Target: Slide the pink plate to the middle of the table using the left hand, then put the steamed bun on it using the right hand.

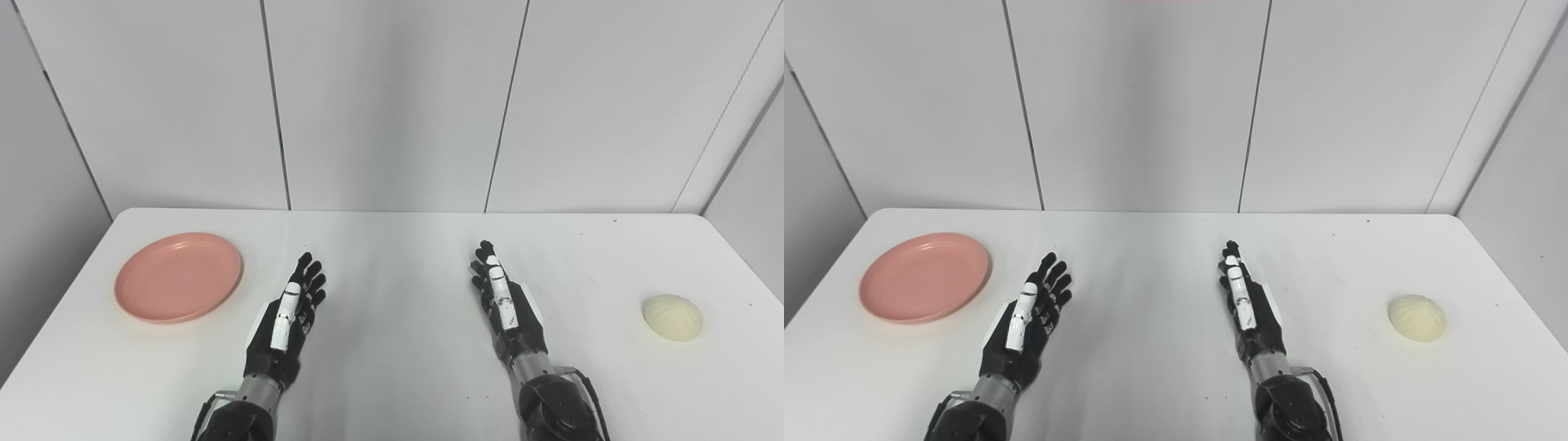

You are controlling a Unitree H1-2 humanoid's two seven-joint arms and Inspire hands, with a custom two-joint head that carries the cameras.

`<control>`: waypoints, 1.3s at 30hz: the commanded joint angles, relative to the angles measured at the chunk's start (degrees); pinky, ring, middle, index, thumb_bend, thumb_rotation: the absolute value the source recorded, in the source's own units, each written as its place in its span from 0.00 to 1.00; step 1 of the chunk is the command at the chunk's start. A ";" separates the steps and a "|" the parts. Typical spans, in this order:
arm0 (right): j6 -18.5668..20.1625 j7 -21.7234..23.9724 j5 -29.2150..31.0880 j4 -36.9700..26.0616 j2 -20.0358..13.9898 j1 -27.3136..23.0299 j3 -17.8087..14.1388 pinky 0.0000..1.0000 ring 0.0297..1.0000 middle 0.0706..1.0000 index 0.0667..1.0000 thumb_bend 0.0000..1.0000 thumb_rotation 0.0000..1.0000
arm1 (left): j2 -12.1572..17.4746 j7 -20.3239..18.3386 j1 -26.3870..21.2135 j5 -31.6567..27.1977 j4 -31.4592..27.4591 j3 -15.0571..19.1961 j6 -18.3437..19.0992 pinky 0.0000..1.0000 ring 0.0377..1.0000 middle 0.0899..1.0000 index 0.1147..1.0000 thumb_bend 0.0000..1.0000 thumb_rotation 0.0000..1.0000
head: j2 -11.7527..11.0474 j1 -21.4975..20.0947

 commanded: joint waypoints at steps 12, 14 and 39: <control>-0.67 0.63 0.53 3.38 0.47 2.73 0.04 1.00 1.00 1.00 1.00 0.18 1.00 | 0.49 0.08 4.05 -0.25 4.86 0.19 2.42 1.00 0.99 1.00 1.00 0.40 1.00 | 0.13 -0.04; -1.07 0.87 0.75 3.76 0.45 2.63 -0.03 1.00 1.00 1.00 1.00 0.18 1.00 | 0.48 0.11 4.06 -0.25 4.78 0.19 2.55 1.00 0.99 1.00 1.00 0.40 1.00 | 0.09 -0.02; -0.32 0.92 0.74 3.39 0.17 2.67 0.39 1.00 1.00 1.00 1.00 0.18 1.00 | 0.58 -0.05 4.05 -0.15 4.87 0.03 2.41 1.00 0.99 1.00 1.00 0.41 1.00 | 0.15 -0.05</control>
